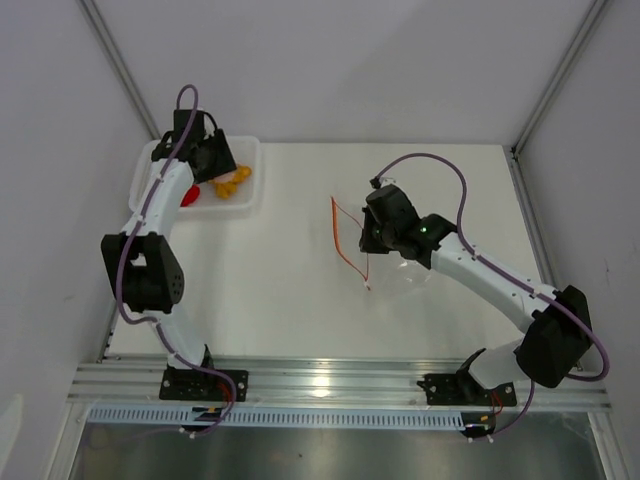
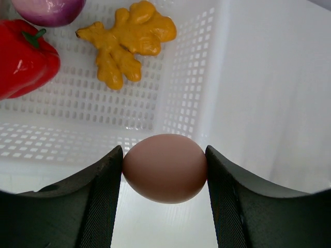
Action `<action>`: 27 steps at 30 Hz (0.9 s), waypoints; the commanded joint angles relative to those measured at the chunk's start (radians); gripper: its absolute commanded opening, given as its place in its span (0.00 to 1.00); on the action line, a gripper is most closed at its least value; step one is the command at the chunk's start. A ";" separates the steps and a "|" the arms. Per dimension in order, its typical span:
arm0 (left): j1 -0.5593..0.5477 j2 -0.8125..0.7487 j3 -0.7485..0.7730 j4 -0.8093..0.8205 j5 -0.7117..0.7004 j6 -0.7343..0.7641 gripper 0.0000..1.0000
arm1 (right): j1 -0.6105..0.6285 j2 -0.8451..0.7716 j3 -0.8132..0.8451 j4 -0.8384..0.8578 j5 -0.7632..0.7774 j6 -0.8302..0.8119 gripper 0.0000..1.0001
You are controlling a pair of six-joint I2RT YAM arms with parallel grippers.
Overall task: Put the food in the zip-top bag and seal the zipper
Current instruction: Pick up the fake food from the corner of the board.
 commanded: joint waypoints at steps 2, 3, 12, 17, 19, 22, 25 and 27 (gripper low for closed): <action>-0.037 -0.184 -0.111 0.065 0.123 -0.055 0.01 | 0.009 0.049 0.072 -0.028 0.054 0.024 0.00; -0.056 -0.217 -0.151 0.073 0.132 -0.062 0.01 | 0.010 0.055 0.077 -0.033 0.061 0.032 0.00; -0.319 -0.676 -0.554 0.377 0.392 -0.200 0.01 | 0.078 0.055 0.127 -0.058 0.017 0.177 0.00; -0.437 -0.826 -0.667 0.403 0.419 -0.232 0.01 | 0.135 0.044 0.121 -0.084 0.023 0.260 0.00; -0.466 -0.865 -0.719 0.438 0.420 -0.237 0.01 | 0.173 0.024 0.109 -0.090 0.066 0.280 0.00; -0.474 -0.913 -0.749 0.440 0.411 -0.225 0.01 | 0.207 -0.012 0.071 -0.085 0.080 0.316 0.00; -0.480 -0.925 -0.762 0.438 0.419 -0.220 0.01 | 0.225 -0.045 0.025 -0.072 0.091 0.343 0.00; -0.492 -0.919 -0.768 0.448 0.431 -0.223 0.01 | 0.230 -0.074 0.000 -0.061 0.092 0.349 0.00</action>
